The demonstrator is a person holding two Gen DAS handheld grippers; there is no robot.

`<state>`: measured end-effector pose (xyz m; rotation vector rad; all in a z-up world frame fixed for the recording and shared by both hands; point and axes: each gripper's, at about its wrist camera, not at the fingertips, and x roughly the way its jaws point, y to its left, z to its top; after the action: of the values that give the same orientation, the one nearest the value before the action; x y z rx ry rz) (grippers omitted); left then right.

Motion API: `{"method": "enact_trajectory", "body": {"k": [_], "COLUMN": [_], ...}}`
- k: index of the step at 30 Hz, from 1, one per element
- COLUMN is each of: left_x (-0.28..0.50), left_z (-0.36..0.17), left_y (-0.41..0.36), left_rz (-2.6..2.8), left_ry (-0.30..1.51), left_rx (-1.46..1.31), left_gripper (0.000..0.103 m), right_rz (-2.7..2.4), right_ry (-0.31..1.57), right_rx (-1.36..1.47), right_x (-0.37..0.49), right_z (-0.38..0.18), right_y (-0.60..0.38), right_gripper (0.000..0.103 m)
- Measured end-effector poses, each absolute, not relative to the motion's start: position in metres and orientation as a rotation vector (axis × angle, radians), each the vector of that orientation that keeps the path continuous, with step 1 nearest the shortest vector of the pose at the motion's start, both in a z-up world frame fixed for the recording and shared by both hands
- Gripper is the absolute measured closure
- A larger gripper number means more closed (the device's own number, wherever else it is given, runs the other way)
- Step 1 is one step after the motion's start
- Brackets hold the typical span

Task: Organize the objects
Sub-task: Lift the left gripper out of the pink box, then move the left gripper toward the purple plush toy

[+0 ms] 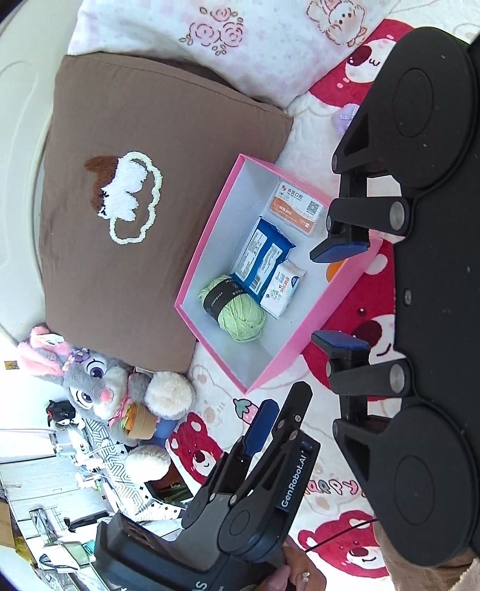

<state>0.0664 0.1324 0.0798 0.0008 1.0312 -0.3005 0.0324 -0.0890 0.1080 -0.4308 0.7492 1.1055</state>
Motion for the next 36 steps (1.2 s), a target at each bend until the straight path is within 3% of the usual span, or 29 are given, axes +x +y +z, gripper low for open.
{"method": "enact_trajectory", "body": {"k": [19,26,36], "left_x": [0.02,0.026,0.055], "left_z": [0.094,0.086,0.083], "left_y": [0.069,0.03,0.003], "left_rz": [-0.442,-0.492,-0.504], "left_ry": [1.076,1.105,1.101], "left_rx": [0.152,0.237,0.187], "left_gripper": [0.055,0.052,0.044], "right_rz": [1.077,1.048,1.015], "right_ry": [0.762,0.742,0.825], "right_rx": [-0.45,-0.432,-0.364], "right_x": [-0.002,0.006,0.041], "right_z": [0.114,0.1,0.065], "right_y": [-0.163,-0.187,-0.208], "right_gripper": [0.046,0.036,0.035]}}
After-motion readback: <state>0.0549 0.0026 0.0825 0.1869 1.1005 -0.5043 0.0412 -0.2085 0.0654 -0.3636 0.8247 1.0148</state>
